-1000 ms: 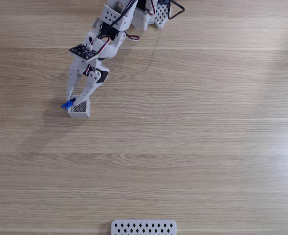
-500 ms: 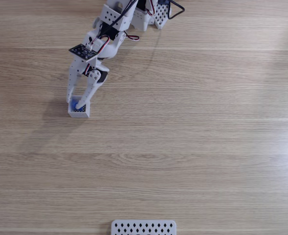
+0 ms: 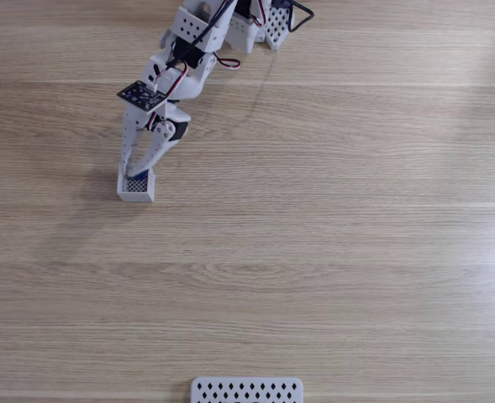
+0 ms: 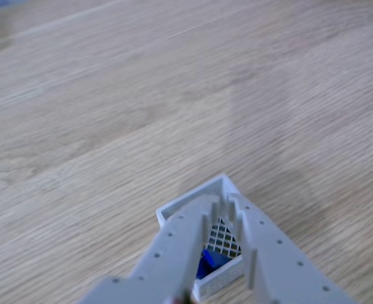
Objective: Grasp a peg and put it in the crate.
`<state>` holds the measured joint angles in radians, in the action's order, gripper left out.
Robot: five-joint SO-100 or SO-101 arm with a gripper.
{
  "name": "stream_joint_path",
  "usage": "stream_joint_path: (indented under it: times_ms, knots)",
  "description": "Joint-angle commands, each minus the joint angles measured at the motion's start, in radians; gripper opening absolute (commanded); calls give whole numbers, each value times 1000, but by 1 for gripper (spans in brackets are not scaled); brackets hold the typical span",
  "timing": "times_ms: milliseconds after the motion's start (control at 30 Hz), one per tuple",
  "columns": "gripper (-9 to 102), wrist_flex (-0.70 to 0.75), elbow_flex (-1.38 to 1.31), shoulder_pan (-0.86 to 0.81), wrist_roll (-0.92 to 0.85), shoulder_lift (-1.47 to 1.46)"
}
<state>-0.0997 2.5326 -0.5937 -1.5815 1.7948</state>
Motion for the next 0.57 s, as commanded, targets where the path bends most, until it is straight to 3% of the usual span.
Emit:
stream_joint_path:
  times_ms: [0, 333, 533]
  knots:
    - [0, 77, -35, 80, 11, 219]
    - [-1, 489, 149, 511, 11, 775]
    - [-1, 676, 222, 643, 11, 996]
